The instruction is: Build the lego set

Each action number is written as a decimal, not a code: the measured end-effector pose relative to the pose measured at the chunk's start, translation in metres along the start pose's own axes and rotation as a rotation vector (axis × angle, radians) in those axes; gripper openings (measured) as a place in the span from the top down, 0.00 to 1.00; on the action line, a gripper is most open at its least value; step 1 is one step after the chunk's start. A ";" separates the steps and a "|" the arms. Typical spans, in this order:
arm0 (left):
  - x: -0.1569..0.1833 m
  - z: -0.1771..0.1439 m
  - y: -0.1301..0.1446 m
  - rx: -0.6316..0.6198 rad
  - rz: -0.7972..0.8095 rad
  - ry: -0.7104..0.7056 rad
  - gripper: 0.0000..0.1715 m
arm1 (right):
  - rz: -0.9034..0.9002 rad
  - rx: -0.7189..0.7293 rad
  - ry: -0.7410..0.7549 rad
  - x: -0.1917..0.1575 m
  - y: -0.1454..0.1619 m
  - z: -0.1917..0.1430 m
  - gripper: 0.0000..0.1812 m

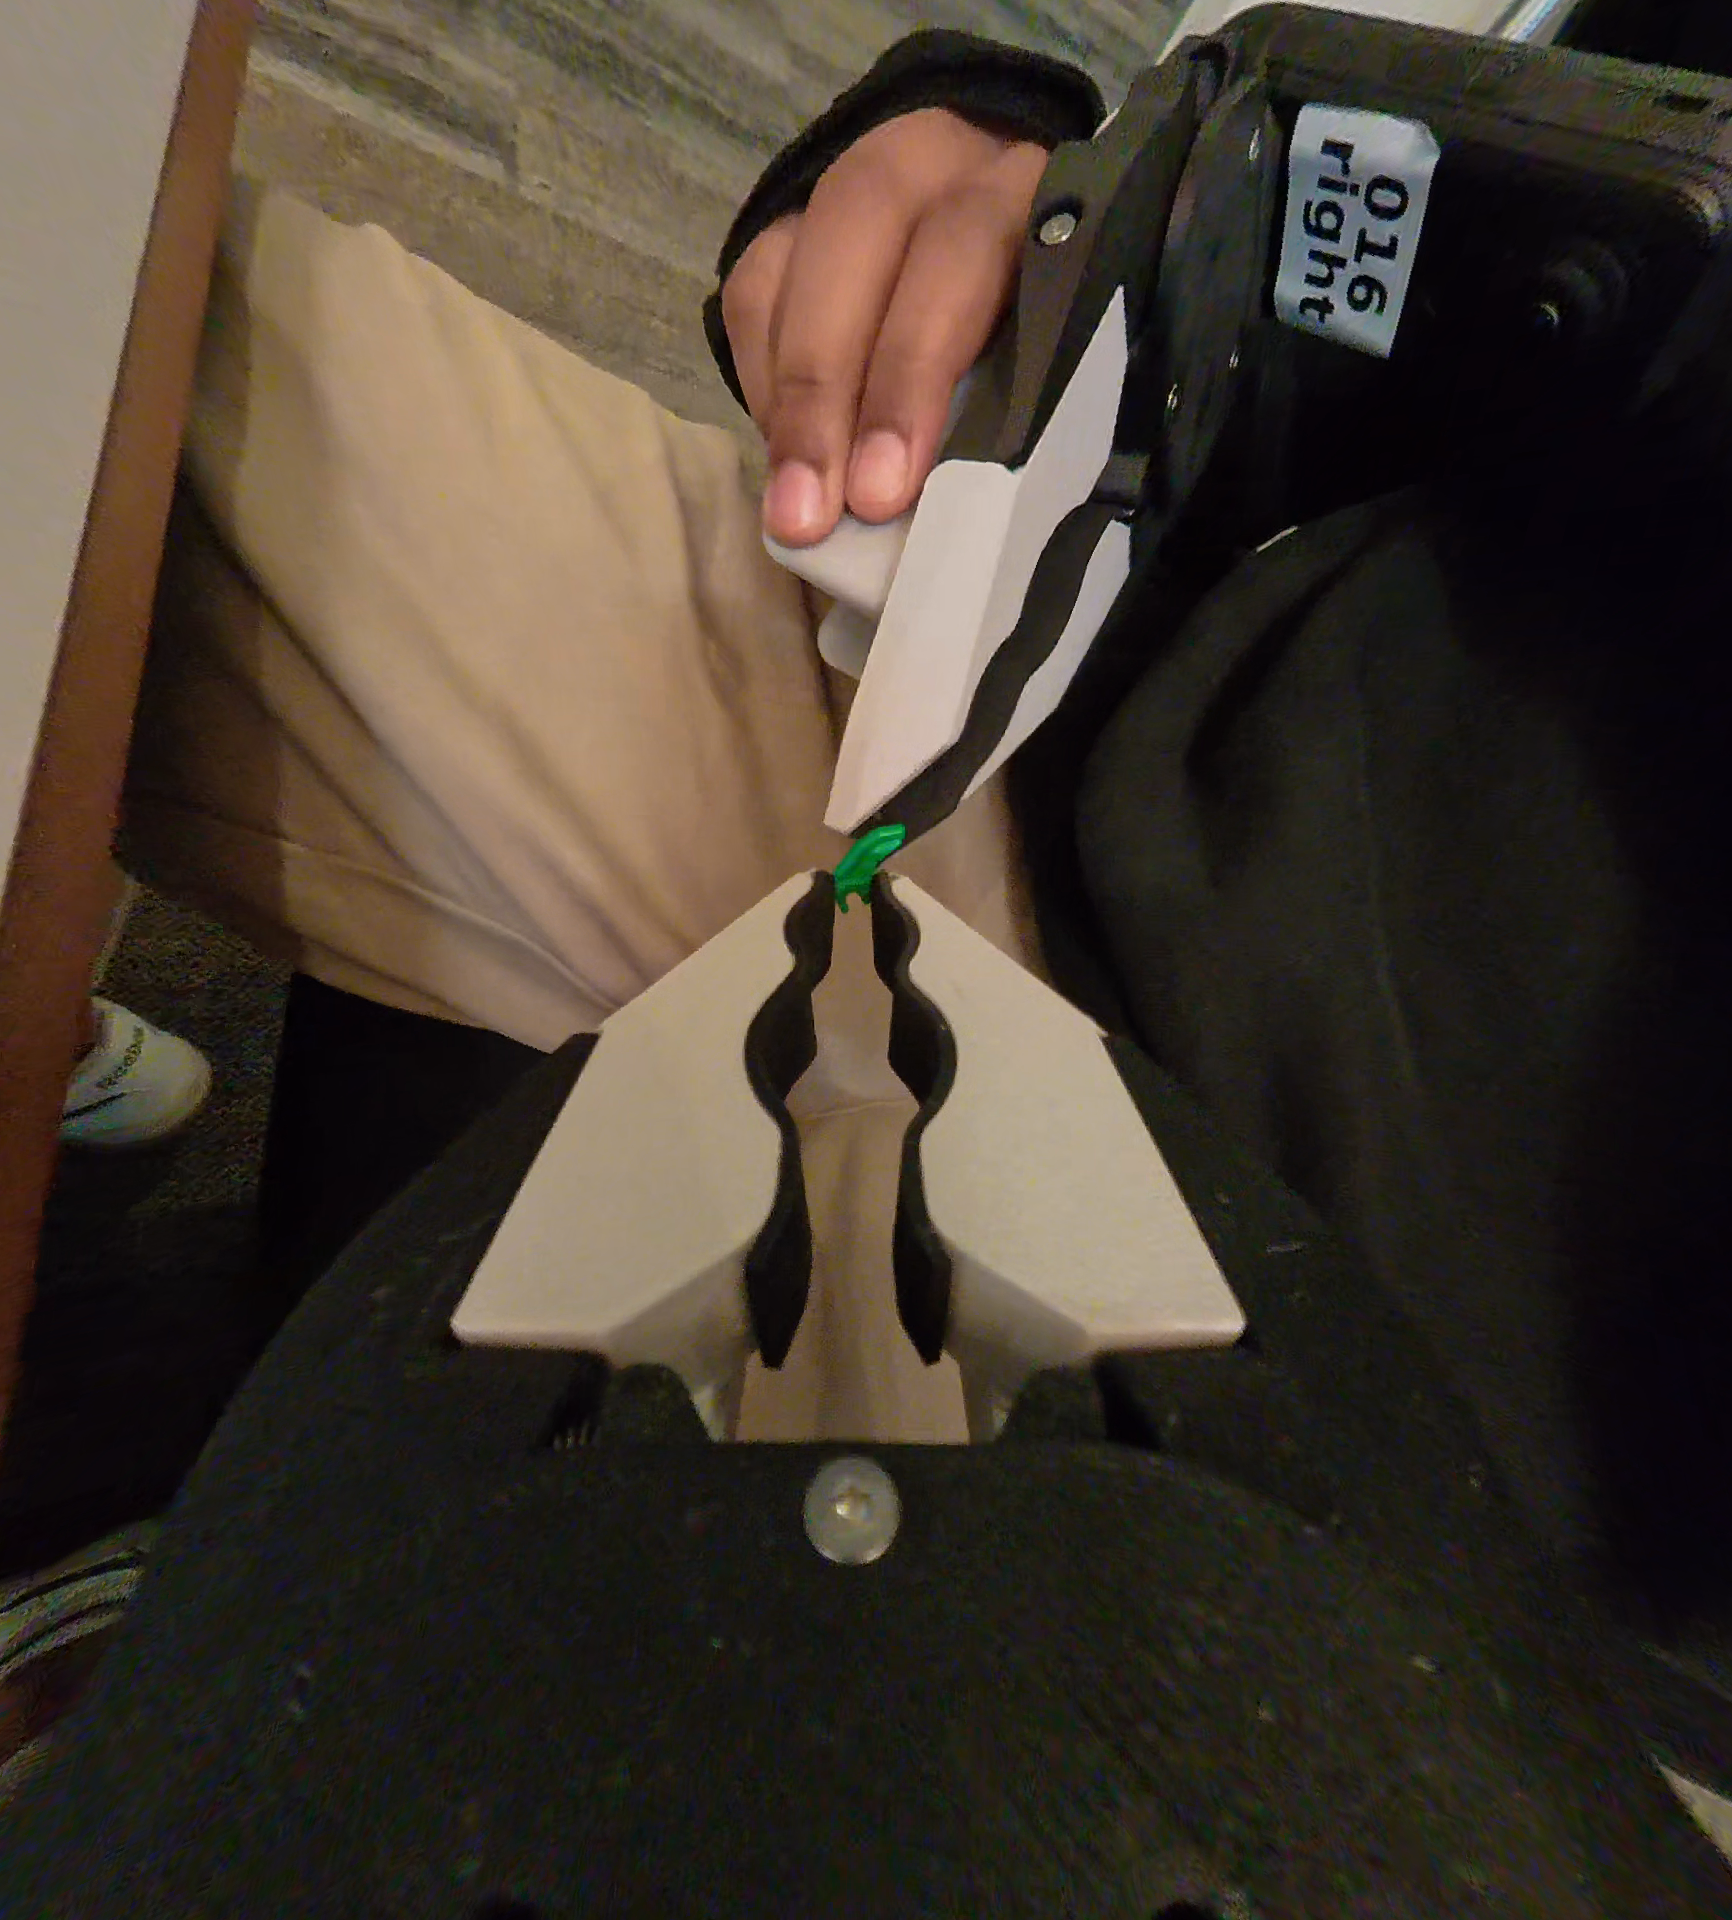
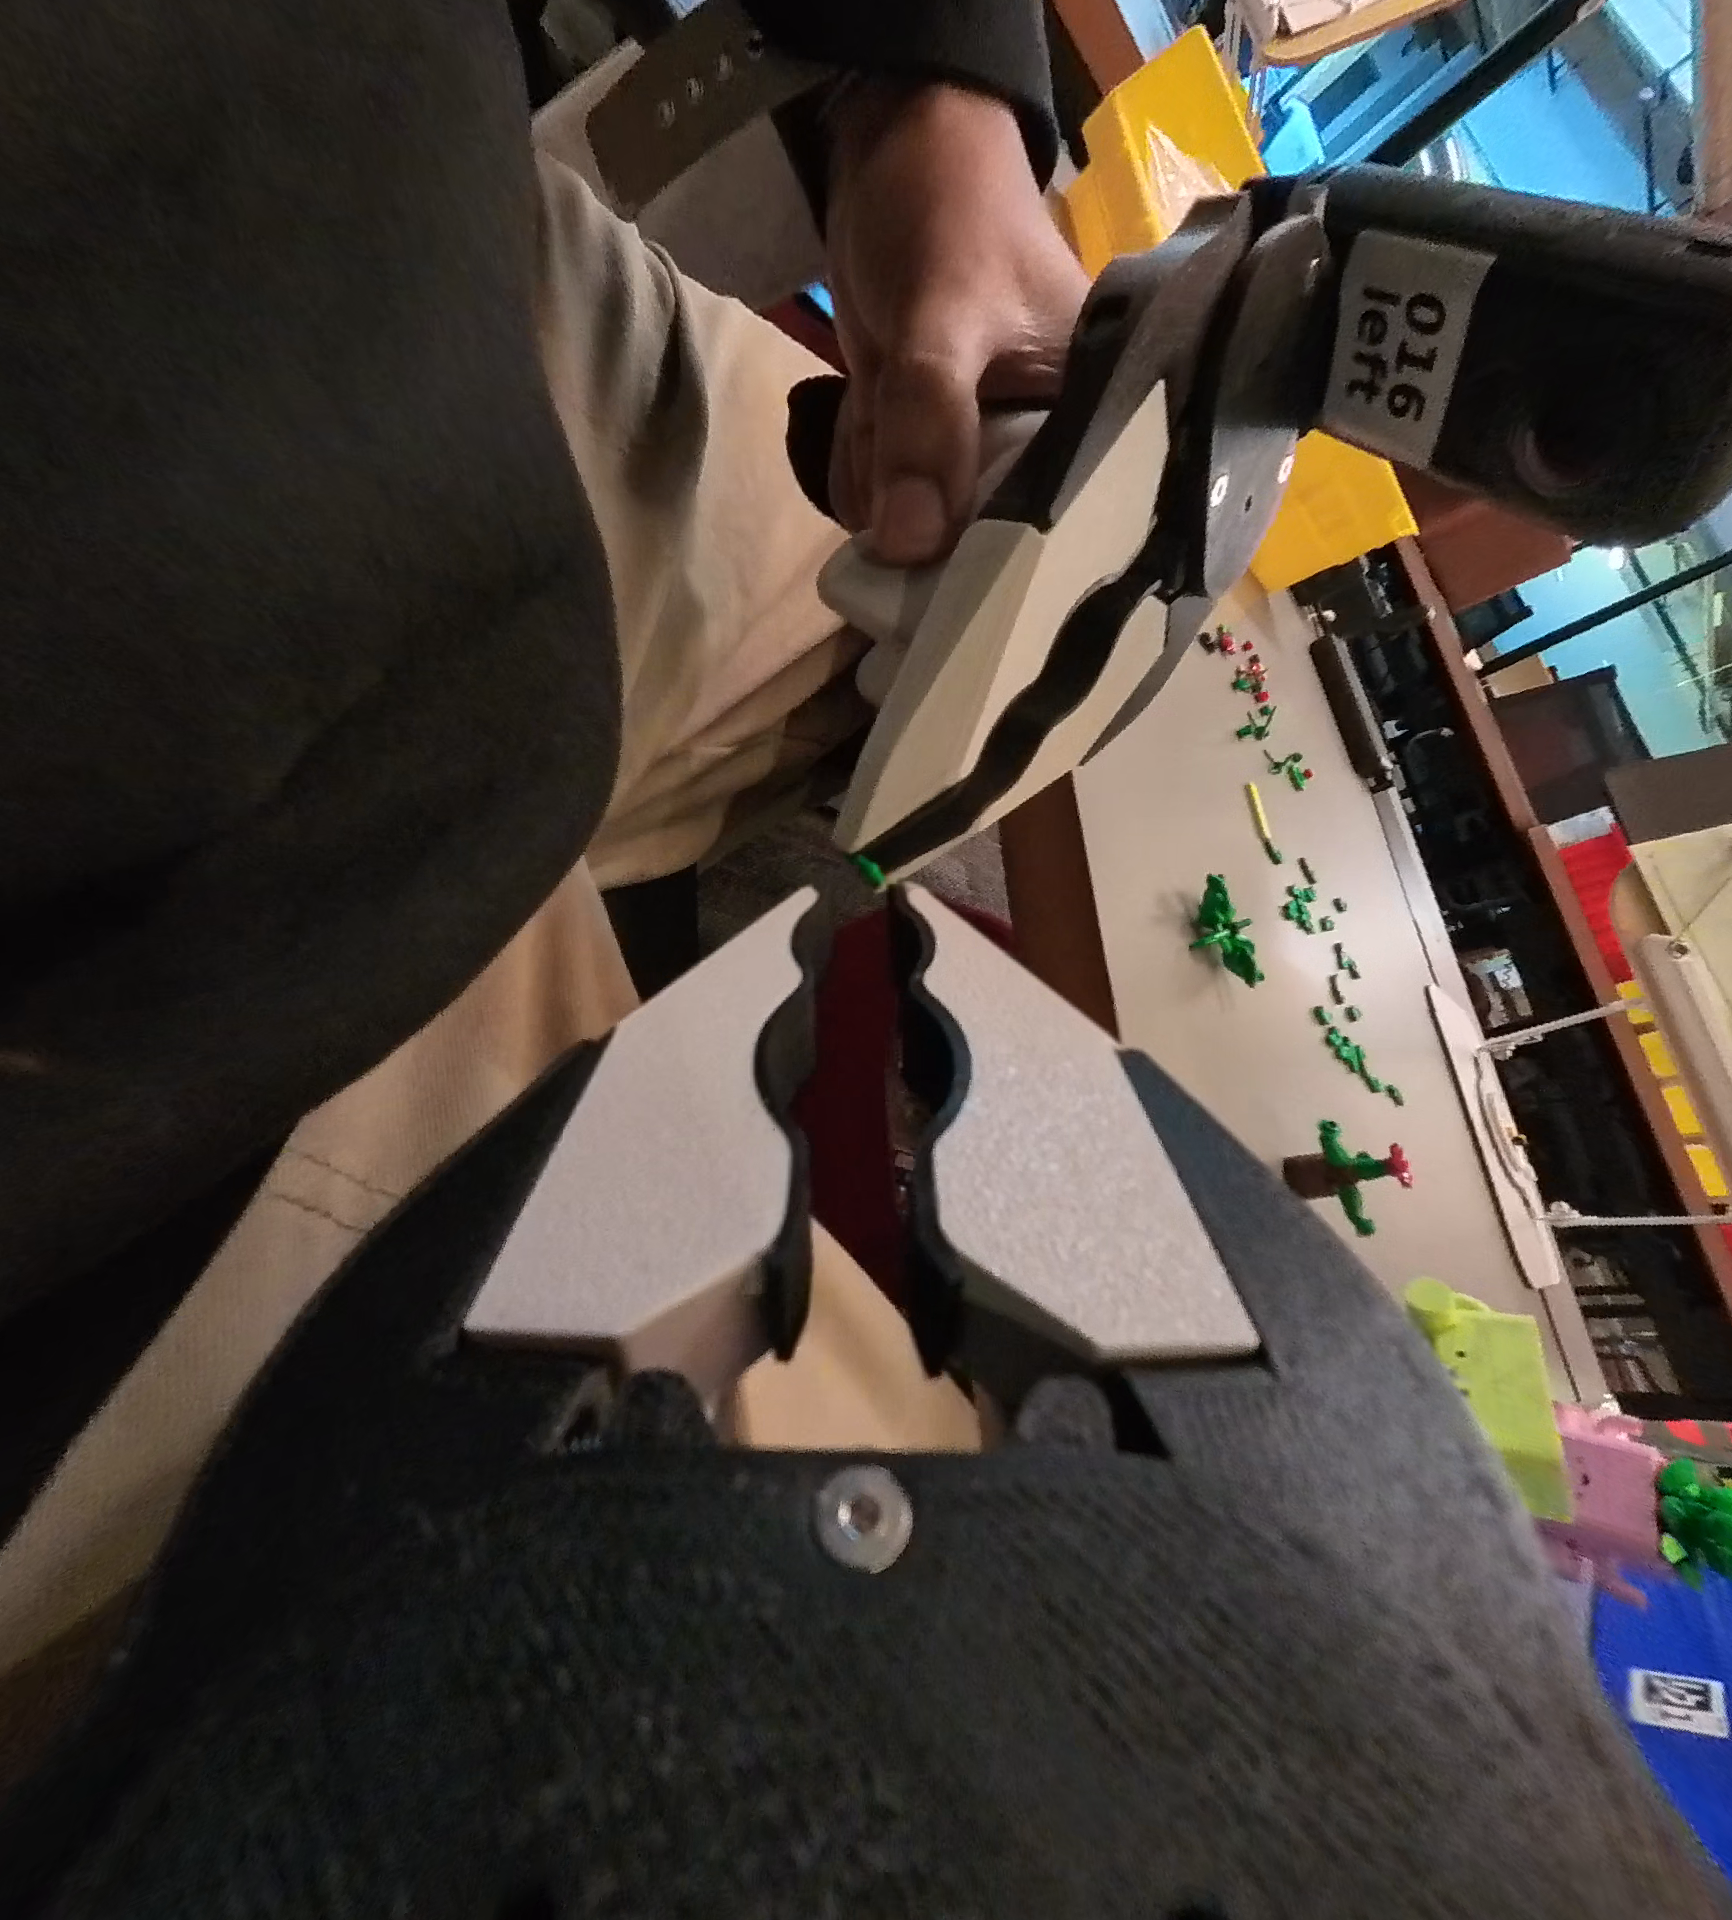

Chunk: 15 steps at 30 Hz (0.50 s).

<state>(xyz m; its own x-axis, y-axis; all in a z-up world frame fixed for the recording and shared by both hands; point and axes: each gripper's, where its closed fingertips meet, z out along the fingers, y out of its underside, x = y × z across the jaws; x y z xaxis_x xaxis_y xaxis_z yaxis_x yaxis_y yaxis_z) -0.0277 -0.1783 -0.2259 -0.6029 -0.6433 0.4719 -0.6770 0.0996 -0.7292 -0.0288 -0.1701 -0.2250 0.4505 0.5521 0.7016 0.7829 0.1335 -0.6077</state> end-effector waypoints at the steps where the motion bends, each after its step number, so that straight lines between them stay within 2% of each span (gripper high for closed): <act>1: 0.002 0.001 -0.001 0.007 -0.008 0.008 0.97 | -0.006 0.006 0.004 0.001 -0.001 0.000 0.95; 9: 0.004 0.006 0.001 -0.001 -0.046 0.040 0.97 | -0.067 0.022 -0.045 -0.004 -0.004 -0.001 0.99; 13: 0.004 0.008 0.004 -0.009 -0.160 0.093 0.97 | -0.086 0.033 -0.085 -0.008 -0.004 0.000 0.99; 15: 0.004 0.006 0.002 0.021 -0.175 0.104 0.96 | -0.030 0.032 -0.102 -0.007 -0.004 -0.001 0.99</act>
<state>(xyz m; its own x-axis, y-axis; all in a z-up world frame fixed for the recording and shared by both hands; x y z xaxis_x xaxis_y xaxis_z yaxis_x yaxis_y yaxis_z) -0.0291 -0.1853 -0.2284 -0.5178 -0.5673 0.6404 -0.7673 -0.0232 -0.6409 -0.0346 -0.1751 -0.2275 0.3799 0.6279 0.6793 0.7803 0.1769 -0.5998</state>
